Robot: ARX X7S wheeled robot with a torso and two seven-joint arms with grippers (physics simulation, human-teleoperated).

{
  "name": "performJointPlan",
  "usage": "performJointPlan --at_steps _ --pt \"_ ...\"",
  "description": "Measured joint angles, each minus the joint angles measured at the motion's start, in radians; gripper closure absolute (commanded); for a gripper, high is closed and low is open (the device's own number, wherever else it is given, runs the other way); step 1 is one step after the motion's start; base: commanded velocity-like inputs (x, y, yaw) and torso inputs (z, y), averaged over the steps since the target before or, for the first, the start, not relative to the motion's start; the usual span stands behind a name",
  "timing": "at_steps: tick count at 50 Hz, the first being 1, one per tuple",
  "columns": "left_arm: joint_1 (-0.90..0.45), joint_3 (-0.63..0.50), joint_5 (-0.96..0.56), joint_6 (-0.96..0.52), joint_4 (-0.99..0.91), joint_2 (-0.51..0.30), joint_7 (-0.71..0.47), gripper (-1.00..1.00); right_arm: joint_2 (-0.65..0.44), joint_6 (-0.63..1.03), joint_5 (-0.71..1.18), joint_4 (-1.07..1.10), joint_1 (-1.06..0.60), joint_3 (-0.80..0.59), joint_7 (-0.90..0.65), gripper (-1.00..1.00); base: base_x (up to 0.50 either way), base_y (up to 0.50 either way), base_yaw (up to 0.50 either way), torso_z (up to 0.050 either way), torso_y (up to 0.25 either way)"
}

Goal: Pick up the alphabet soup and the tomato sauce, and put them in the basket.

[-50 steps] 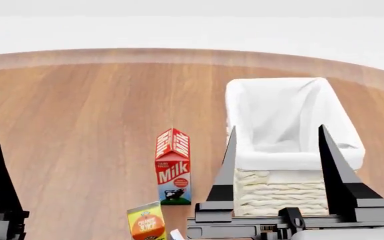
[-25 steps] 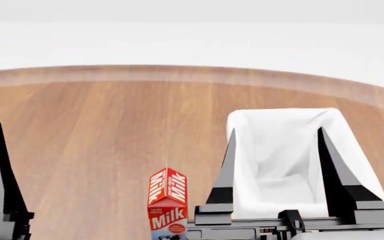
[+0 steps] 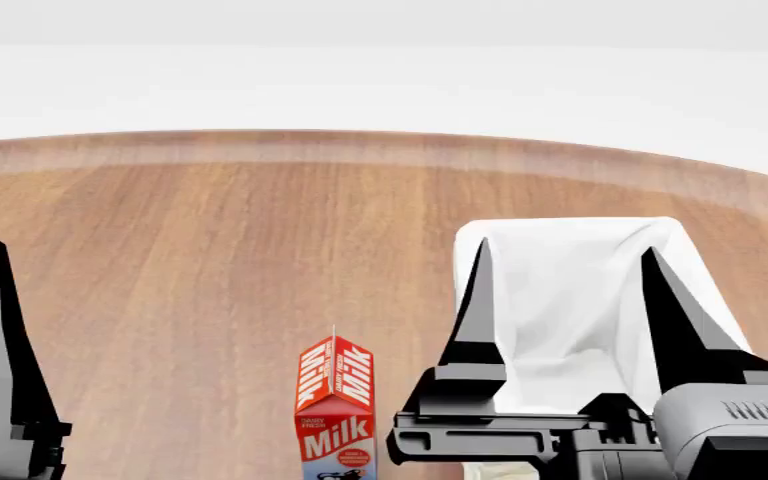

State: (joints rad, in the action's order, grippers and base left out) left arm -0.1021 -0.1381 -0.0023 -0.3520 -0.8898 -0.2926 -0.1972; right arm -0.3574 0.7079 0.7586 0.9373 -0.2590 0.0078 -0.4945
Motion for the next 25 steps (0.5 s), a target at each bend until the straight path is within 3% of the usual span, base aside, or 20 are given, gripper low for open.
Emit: performJointPlan --at_steps 12,25 --pt "-0.001 -0.003 -0.007 0.009 0.012 -0.005 -0.006 -1.00 -0.143 0.200 0.631 0.031 -0.118 0.068 -0.408 -1.00 0.00 0.00 0.00 0.000 0.000" --pt "-0.010 -0.008 -0.012 0.007 0.017 -0.010 -0.011 -1.00 -0.282 0.254 0.991 0.042 -0.158 0.036 -0.679 -1.00 0.00 0.00 0.00 0.000 0.000"
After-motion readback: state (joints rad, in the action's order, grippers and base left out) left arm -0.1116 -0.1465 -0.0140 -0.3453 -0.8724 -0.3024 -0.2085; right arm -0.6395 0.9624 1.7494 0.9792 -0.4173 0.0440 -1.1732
